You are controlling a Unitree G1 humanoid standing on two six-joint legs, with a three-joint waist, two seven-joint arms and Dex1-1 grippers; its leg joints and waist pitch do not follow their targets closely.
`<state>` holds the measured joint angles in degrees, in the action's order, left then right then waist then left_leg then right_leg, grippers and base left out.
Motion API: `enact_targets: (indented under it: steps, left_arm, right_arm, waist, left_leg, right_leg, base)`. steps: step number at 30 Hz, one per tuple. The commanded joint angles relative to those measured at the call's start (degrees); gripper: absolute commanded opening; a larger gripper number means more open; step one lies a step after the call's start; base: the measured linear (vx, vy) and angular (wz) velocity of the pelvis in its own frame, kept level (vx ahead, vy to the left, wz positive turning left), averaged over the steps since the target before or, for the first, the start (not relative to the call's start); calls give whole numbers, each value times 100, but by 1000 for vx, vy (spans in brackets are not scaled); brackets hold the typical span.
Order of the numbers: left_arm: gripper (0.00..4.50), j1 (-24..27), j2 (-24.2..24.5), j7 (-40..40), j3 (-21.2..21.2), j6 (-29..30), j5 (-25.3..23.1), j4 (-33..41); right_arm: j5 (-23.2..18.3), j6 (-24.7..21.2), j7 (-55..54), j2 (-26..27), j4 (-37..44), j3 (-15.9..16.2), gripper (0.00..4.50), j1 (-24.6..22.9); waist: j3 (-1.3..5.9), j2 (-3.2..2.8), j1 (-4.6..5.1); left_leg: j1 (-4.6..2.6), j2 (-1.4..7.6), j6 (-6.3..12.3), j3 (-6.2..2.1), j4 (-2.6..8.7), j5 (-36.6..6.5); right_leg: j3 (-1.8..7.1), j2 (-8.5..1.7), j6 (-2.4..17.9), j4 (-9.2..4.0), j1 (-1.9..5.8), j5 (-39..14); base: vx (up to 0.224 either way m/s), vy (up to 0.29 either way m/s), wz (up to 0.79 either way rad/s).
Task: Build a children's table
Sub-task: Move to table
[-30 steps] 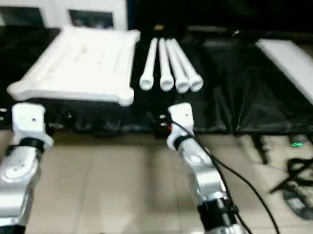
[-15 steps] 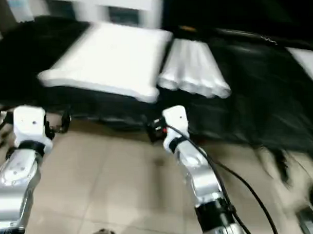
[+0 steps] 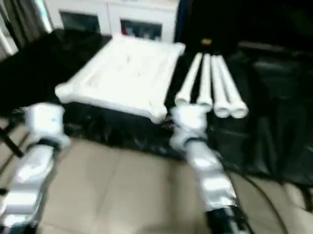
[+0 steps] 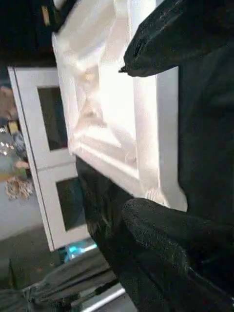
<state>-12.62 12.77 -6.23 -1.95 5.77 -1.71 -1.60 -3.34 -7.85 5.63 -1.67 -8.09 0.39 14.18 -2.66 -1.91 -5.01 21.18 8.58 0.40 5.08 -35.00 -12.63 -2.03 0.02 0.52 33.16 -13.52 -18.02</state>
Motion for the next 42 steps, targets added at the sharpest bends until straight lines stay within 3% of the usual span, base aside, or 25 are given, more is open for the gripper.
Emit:
enact_targets:
  steps: [1, 2, 4, 6, 8, 9, 10, 11, 13, 14, 17, 18, 20, 21, 22, 23, 24, 25, 26, 27, 28, 33, 36, 39, 42]
  left_arm:
    - [445, -124, 35, -75, -78, 36, 20, -157]
    - [445, -168, 0, -67, -54, 19, 4, -216]
    - [445, -281, -66, -36, 3, 3, -12, -346]
    - [445, -339, -123, -98, 71, 0, 52, -362]
    - [445, -402, -125, -170, 151, -92, 60, -409]
    - [445, -410, -129, -173, 161, -103, 65, -416]
    - [445, -447, -148, -182, 129, -99, 113, -459]
    - [445, -454, -151, -184, 124, -98, 122, -467]
    - [445, -535, -177, -198, 63, -107, 161, -582]
    - [445, -589, -220, -204, 16, -102, 208, -662]
    - [445, -662, -256, -213, 23, -108, 194, -739]
    - [445, -679, -260, -252, 91, -134, 153, -740]
    - [445, -675, -264, -278, 116, -149, 150, -737]
    - [445, -636, -238, -276, 159, -175, 101, -721]
    - [445, -636, -238, -276, 159, -175, 101, -721]
    - [445, -565, -229, -271, 153, -163, 109, -664]
    - [445, -483, -183, -310, 150, -97, 152, -564]
    - [445, -406, -113, -400, 132, -84, 215, -492]
    - [445, -406, -113, -400, 132, -84, 215, -492]
    - [445, -364, -39, -525, 120, -74, 279, -447]
    - [445, -356, -19, -570, 117, -68, 304, -436]
    - [445, -398, 205, -1512, 271, -92, 690, -399]
    - [445, -451, 352, -2267, 570, -175, 863, -425]
    - [445, -562, 505, -2924, 955, -208, 866, -587]
    - [445, -811, 559, -3514, 1302, -384, 791, -1064]
  right_arm:
    - [25, -138, -143, 86, 131, -33, 450, 21]
    - [-20, -162, -138, 72, 168, -74, 450, 7]
    - [232, -265, -275, -59, 221, 15, 450, 20]
    - [173, -332, -243, -95, 332, -14, 450, 25]
    - [74, -358, -219, -51, 447, -85, 450, 62]
    - [69, -380, -214, -47, 479, -95, 450, 60]
    - [36, -401, -242, -18, 488, -119, 450, 75]
    - [30, -405, -247, -12, 490, -124, 450, 78]
    - [-9, -461, -317, 47, 494, -167, 450, 108]
    - [-32, -503, -334, 73, 503, -184, 450, 119]
    - [-50, -594, -302, 39, 605, -148, 450, 108]
    - [-101, -668, -237, -8, 744, -110, 450, 66]
    - [-137, -692, -212, -12, 792, -108, 450, 45]
    - [-128, -710, -190, -19, 831, -115, 450, 3]
    - [-128, -710, -190, -19, 831, -115, 450, 3]
    - [-155, -727, -150, -20, 877, -124, 450, -43]
    - [-168, -763, -19, -52, 929, -81, 450, -62]
    - [-218, -766, 177, -104, 958, -24, 450, -58]
    - [-218, -766, 177, -104, 958, -24, 450, -58]
    - [-261, -760, 362, -179, 966, 38, 450, -36]
    - [-274, -752, 426, -211, 966, 56, 450, -27]
    - [-525, -727, 1237, -629, 1003, 141, 450, 86]
    - [-698, -799, 1809, -1024, 1079, 204, 450, 121]
    - [-827, -856, 2447, -1462, 1142, 264, 450, 96]
    - [-903, -918, 3109, -1916, 1213, 294, 450, -15]
  waist:
    - [329, -238, 167]
    - [578, -235, 490]
    - [497, -270, 447]
    - [423, -31, 521]
    - [318, 367, 484]
    - [415, 604, 275]
    - [426, 455, 311]
    - [384, 396, 317]
    - [329, 300, 380]
    - [333, 91, 410]
    - [295, -112, 323]
    - [461, -147, 370]
    - [612, 19, 471]
    - [627, 180, 447]
    - [621, 357, 353]
    - [706, 559, 194]
    - [554, 367, 51]
    - [541, 248, 186]
    - [509, -39, 314]
    - [475, -211, 513]
    - [423, -188, 619]
    - [224, -39, 579]
    - [248, 85, 509]
    - [290, 48, 446]
    - [248, 27, 450]
  left_leg:
    - [-373, 287, 822, -259, 523, 908]
    - [-1376, 947, 2159, -957, 371, 1255]
    - [-1091, 805, 2445, -858, 286, 1913]
    - [-932, 609, 2229, -436, 435, 1828]
    - [-547, -134, 1653, 68, 335, -133]
    - [-126, -635, 1066, 203, -577, -1092]
    - [-74, -561, 824, 73, -690, -883]
    - [190, -439, 347, -65, -871, -359]
    - [347, -280, -10, -147, -862, 8]
    - [206, -231, -341, -155, -723, 136]
    - [241, 149, -567, -92, 258, 814]
    - [-598, 417, 32, 108, 123, 619]
    - [-862, 432, 1492, 194, -178, 2806]
    - [-698, 299, 1873, 414, -378, 3377]
    - [-198, -33, 1672, 613, -558, 2558]
    - [555, -241, 1294, 411, -969, 894]
    - [812, 172, 188, -372, -1001, -480]
    - [730, 159, 33, -419, -573, 18]
    - [420, -24, -187, -289, 114, 1203]
    - [7, 258, 266, -455, 158, 1476]
    - [-3, 335, 375, -506, 254, 1385]
    - [-85, 228, -921, -122, 535, -3266]
    - [-133, 224, -657, 57, 526, -2901]
    - [-54, 288, -382, 157, 571, -1914]
    - [-92, 286, -562, 212, 604, -2881]
  right_leg:
    - [-135, -66, 578, -41, -62, -199]
    - [-201, -211, -89, 785, -1053, -800]
    - [-151, -363, -582, 1096, -1269, -327]
    - [-47, -464, -537, 957, -1469, 786]
    - [290, -643, 96, 71, -868, 1221]
    - [942, -1008, -103, -460, -263, -1312]
    - [1026, -1277, 272, -444, -132, -1941]
    - [927, -1266, 574, -350, -10, -2179]
    - [836, -1319, 1168, -410, 11, -1596]
    - [1105, -979, 1408, -487, -214, -1358]
    - [744, -403, 649, -78, -403, -157]
    - [476, -416, 472, 292, -1085, 818]
    - [361, -526, 158, 574, -1410, 2257]
    - [455, -763, 50, 530, -1388, 2937]
    - [786, -936, 33, 398, -990, 3665]
    - [1515, -1412, 99, 324, -283, 4981]
    - [1385, -1907, 1022, 319, -389, 6952]
    - [979, -1464, 1259, 398, -332, 6499]
    - [320, -570, 1145, 447, -452, 4665]
    - [20, -183, 919, 691, -909, 1939]
    - [1, -256, 790, 659, -887, 1036]
    - [113, -675, 517, -134, -819, -763]
    - [232, -836, 375, -332, -769, -1659]
    - [224, -829, 493, -257, -703, -704]
    - [214, -799, 485, -325, -799, -1432]
  base:
    - [260, 88, 6]
    - [308, 54, -5]
    - [267, 15, -6]
    - [202, 30, -4]
    - [228, -30, -4]
    - [197, -61, 5]
    - [117, -32, 8]
    - [219, -58, -2]
    - [187, -47, -14]
    - [165, -12, -13]
    - [163, 108, -56]
    - [191, 179, -58]
    - [179, 175, -56]
    - [108, 190, -67]
    - [108, 190, -67]
    - [67, 222, -59]
    - [18, 260, -56]
    - [18, 260, -56]
    - [-78, 178, -56]
    - [-100, 137, -29]
    - [-100, 137, -29]
    - [-99, 129, 6]
    - [-78, 29, 13]
    - [-46, 2, 6]
    - [-36, -2, 2]
